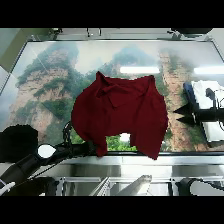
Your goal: Fold the shirts.
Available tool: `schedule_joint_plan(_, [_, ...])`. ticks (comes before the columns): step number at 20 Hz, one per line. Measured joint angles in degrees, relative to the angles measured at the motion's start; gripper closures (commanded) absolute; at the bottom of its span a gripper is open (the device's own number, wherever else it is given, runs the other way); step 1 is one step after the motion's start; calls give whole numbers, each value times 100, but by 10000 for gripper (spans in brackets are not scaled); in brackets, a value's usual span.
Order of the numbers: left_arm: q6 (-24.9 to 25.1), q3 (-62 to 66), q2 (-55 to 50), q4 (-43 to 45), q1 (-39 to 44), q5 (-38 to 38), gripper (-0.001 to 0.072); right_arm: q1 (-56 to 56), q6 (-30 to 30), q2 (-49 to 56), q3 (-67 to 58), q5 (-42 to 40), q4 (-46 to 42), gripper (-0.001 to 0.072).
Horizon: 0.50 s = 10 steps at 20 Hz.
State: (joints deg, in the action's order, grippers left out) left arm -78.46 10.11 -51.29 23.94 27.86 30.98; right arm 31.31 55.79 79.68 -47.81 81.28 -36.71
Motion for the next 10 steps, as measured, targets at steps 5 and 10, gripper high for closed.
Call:
schedule_joint_plan(5, [0, 0, 0, 0, 28, -42, 687, -7, 125, 13, 343, -516, -621, 9])
schedule_joint_plan(10, [-2, 0, 0, 0, 28, -61, 687, -225, 107, 258, 450, -938, -634, 8])
